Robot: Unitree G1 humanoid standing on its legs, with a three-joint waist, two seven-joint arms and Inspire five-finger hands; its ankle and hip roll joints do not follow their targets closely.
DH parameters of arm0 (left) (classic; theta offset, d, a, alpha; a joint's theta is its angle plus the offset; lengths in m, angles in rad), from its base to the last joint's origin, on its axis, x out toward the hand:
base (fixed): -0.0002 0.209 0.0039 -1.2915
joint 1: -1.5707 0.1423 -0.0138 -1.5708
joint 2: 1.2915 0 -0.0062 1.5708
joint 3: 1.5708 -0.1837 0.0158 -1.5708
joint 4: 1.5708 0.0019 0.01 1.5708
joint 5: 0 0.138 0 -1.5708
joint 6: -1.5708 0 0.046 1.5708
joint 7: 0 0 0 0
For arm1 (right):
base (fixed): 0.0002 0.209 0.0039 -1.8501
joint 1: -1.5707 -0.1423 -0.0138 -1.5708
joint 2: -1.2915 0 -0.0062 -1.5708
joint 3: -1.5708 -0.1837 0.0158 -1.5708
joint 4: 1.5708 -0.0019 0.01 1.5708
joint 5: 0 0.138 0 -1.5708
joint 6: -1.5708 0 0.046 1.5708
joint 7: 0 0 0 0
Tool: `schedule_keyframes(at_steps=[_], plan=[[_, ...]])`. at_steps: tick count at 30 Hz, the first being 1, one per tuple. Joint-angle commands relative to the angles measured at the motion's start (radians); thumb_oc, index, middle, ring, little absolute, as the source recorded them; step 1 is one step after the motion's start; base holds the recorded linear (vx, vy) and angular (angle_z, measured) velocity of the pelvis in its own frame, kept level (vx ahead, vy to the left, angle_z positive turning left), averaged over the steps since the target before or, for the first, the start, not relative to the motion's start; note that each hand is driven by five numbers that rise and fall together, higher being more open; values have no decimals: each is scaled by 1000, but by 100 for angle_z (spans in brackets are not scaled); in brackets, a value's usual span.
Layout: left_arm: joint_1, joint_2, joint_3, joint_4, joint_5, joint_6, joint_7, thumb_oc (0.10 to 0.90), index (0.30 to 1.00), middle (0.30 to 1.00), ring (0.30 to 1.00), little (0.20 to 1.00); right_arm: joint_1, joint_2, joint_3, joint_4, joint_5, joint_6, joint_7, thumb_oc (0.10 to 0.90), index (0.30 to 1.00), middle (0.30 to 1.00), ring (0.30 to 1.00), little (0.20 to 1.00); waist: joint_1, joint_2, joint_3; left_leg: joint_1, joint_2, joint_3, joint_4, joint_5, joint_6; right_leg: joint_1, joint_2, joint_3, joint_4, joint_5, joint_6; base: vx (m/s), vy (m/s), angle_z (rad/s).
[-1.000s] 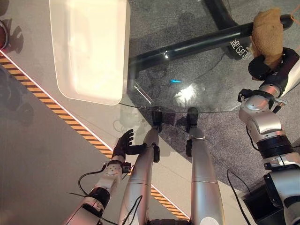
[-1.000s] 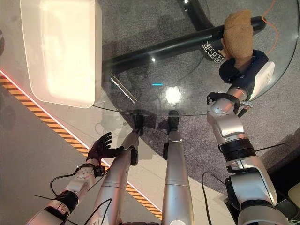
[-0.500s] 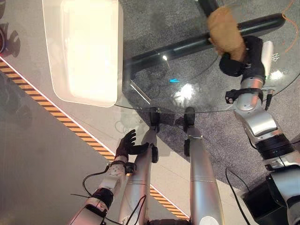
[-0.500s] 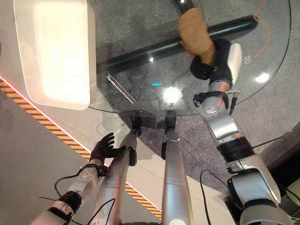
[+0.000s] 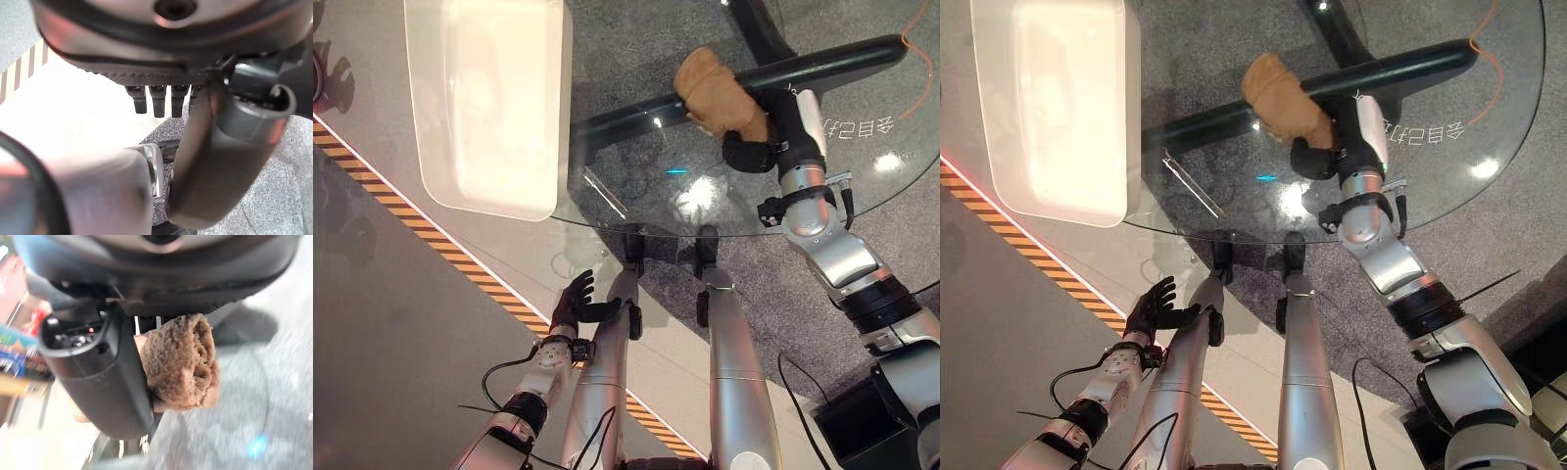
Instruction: Wipe the table with a cloth and put it in the basket.
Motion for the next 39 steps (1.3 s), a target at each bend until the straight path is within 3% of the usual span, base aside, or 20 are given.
schedule_keyframes(at_steps=[1, 10, 21, 31, 38, 39], plan=[[86, 40, -6, 7, 29, -13, -1, 800, 900, 900, 900, 900, 36, 43, 88, -33, 57, -43, 125, 100, 300, 300, 300, 200, 8, 35, -12, -15, -39, -8, 83, -89, -8, -33, 28, 74, -68, 61, 53, -1, -27, 10], [64, 69, -8, 13, 36, 3, -6, 800, 900, 900, 900, 900, 4, 16, 157, -61, 113, -51, 303, 100, 300, 300, 300, 200, 16, 24, -12, -11, -39, -22, 88, -88, -11, -25, 28, 67, -65, 60, 52, -9, -44, 9], [49, 79, -12, 29, 33, 1, -9, 800, 900, 900, 900, 900, 22, 21, 142, -35, 122, -86, 266, 100, 300, 300, 300, 200, 12, 15, -12, -3, -39, -29, 78, -85, -10, -18, 35, 66, -68, 61, 53, -4, -10, 1], [71, 86, 8, 3, -25, -43, -18, 800, 900, 900, 900, 900, 80, 14, 71, -51, 207, -124, 285, 100, 300, 300, 300, 200, 2, 13, -12, 34, -36, -31, 59, -80, -12, 13, 47, 64, -69, 58, 50, 0, 0, 0], [121, 99, 64, -65, -164, -72, -117, 800, 900, 900, 900, 900, 171, 6, -2, -129, 294, -180, 345, 100, 300, 300, 300, 200, -7, 14, -12, 83, -37, -32, 44, -76, -14, 64, 59, 62, -85, 55, 47, -5, -3, 0], [141, 106, 75, -100, -193, -84, -169, 800, 900, 900, 900, 900, 209, 2, -35, -161, 312, -200, 359, 100, 300, 300, 300, 200, -10, 15, -12, 98, -36, -33, 37, -74, -13, 80, 63, 63, -90, 55, 46, -30, -16, 0]])
